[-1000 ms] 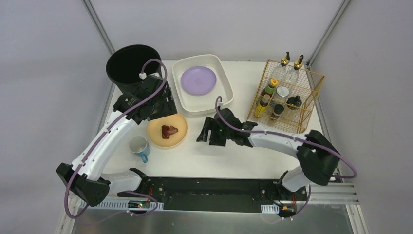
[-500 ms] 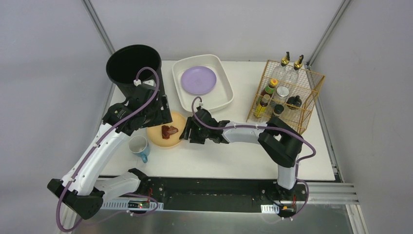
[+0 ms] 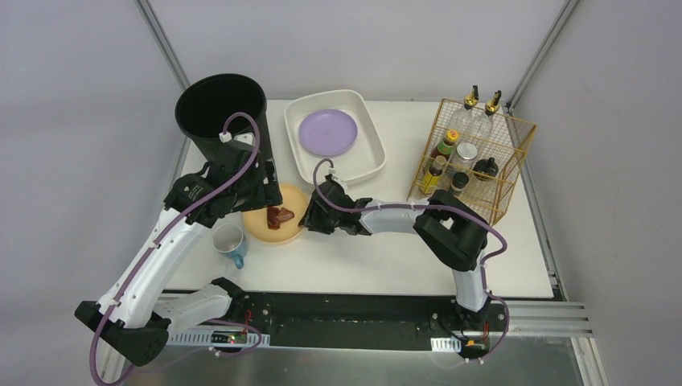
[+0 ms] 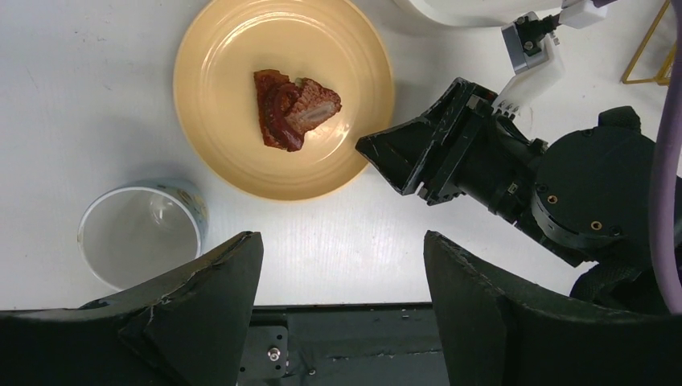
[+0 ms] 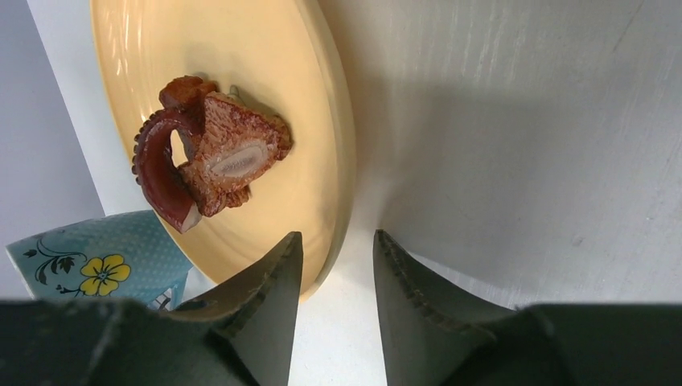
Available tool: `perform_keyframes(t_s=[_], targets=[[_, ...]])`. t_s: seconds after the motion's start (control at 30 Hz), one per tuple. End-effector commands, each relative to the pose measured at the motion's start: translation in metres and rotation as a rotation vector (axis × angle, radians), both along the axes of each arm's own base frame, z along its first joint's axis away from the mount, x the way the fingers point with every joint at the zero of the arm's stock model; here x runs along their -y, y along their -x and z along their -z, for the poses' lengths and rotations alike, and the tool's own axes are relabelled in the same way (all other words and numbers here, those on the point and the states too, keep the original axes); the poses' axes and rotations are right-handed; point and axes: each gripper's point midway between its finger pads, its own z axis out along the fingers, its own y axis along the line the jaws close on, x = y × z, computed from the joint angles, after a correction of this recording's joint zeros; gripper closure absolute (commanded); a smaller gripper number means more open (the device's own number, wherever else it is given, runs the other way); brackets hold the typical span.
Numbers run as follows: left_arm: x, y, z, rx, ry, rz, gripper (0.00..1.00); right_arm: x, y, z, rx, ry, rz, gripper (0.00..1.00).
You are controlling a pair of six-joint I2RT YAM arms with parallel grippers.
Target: Clear the kitchen counter
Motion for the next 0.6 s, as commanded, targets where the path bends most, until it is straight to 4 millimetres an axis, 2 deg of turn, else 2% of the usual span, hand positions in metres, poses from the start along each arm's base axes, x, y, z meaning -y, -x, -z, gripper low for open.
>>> perform_keyframes(t_s=[0.0, 0.2, 0.43, 0.57], targets=[[-0.004, 0.01, -0.002, 0.008, -0.016, 0.029, 0.25, -0.011, -0.013, -0.008, 0.027, -0.029, 0.037, 0.62], [-0.005, 0.012, -0.001, 0.01, -0.017, 0.031, 0.25, -0.008, -0.012, -0.007, 0.029, -0.022, 0.044, 0.74], [-0.003, 0.012, 0.002, -0.004, -0.01, 0.036, 0.25, 0.002, -0.014, -0.02, 0.064, -0.012, 0.046, 0.79], [-0.002, 0.012, 0.002, -0.007, -0.009, 0.038, 0.25, 0.011, -0.013, -0.02, 0.067, 0.013, 0.044, 0.92]])
